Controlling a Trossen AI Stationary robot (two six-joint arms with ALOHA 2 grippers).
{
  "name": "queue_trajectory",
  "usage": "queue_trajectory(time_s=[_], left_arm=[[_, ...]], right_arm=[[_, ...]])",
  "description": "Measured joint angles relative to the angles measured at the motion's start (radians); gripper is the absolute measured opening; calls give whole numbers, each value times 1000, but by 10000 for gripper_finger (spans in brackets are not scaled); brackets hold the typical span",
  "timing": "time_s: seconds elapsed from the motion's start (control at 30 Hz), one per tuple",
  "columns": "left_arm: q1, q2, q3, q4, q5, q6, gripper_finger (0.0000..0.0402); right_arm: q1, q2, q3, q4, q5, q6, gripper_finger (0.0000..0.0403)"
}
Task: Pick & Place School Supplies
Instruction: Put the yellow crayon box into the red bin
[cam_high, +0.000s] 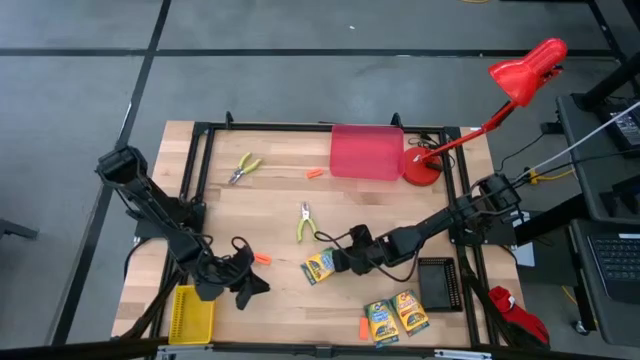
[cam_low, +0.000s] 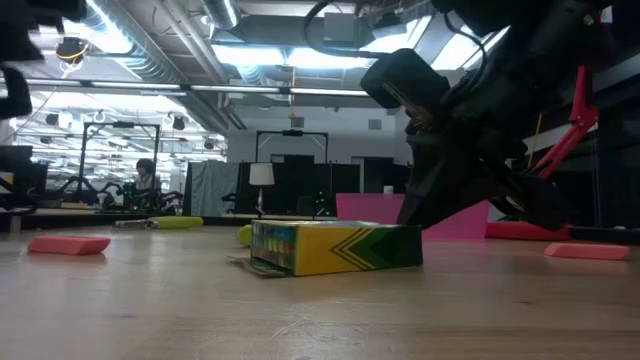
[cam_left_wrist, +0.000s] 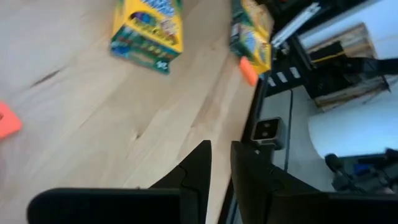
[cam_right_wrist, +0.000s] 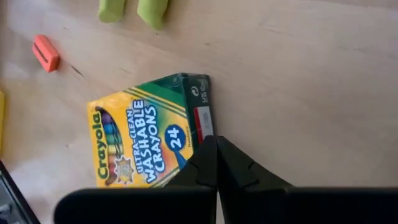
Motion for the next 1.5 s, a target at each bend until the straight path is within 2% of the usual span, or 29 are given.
queue_trajectory(time_s=[0.13,0.33,0.47,0.67,0.93,1.1,1.5], left_arm=[[47,61,0,-5,82,-112,51],[119,150,73,-81,160,-144,16],[171,194,149,-193,203,-101,3],[244,254,247,-292,280,51,3],[301,337,303,-292,284,213,3],[310,370,303,-273,233,254,3],[377,389,303,-212,234,305,3]], right_arm=[[18,0,0,13,37,30,0],[20,0,0,14,43,39,0],[20,0,0,19,50,39,0],[20,0,0,21,50,29,0],[19,0,0,32,50,10,0],[20,0,0,34,50,1,0],[21,0,0,45,50,-39,0]])
